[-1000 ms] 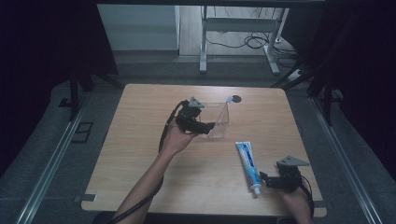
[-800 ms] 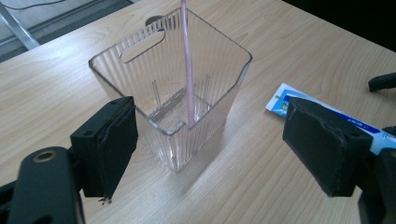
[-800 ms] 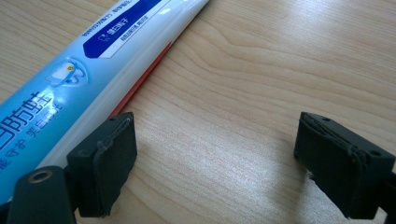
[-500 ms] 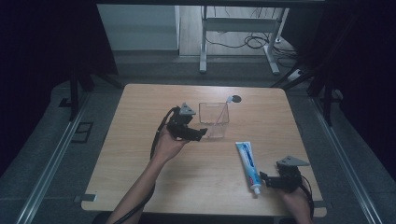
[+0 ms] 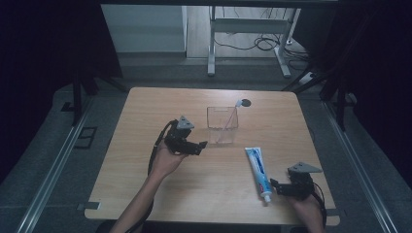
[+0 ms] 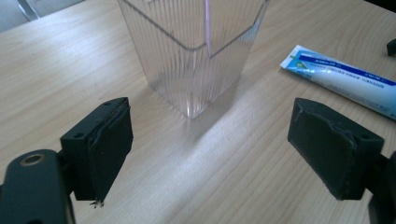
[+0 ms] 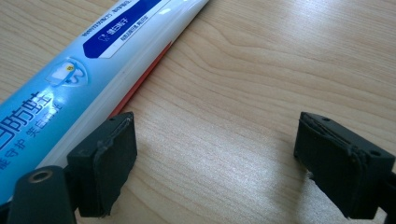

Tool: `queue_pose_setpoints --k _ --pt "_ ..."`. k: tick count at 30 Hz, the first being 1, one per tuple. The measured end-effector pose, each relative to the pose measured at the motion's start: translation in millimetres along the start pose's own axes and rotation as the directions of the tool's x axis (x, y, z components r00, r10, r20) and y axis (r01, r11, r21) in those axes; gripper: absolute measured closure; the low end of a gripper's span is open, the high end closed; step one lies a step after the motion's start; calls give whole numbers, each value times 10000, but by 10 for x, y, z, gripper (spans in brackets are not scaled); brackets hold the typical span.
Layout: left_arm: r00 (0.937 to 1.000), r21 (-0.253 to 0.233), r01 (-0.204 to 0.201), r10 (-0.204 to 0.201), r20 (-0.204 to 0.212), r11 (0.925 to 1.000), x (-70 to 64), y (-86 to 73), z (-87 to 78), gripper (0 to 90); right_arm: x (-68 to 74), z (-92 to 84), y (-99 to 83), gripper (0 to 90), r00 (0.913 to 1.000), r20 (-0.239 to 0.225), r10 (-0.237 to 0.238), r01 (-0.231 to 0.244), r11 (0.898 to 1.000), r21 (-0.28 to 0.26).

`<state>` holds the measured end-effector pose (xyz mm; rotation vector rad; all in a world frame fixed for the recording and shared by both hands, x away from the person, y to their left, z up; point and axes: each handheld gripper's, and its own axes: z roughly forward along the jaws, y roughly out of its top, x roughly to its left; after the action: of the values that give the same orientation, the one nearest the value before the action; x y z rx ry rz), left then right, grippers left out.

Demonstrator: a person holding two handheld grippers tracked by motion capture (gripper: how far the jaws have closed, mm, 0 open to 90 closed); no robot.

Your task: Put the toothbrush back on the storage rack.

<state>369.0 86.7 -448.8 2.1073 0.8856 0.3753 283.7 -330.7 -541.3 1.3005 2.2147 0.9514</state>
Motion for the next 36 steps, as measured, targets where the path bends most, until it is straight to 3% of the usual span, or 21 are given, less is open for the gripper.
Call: queue_pose_setpoints --k 15,25,36 --pt "9997 -119 201 -200 108 9997 3 -417 -75 140 4 -2 -2 129 10000 37 25 -25 10000 -4" --pt "9997 96 233 -234 117 9997 -58 -774 -62 140 8 -3 -3 128 10000 64 68 -68 10000 3" --pt "9993 287 368 -369 46 9989 -158 -1053 -75 140 9 -2 -3 128 9999 87 65 -65 10000 -12"
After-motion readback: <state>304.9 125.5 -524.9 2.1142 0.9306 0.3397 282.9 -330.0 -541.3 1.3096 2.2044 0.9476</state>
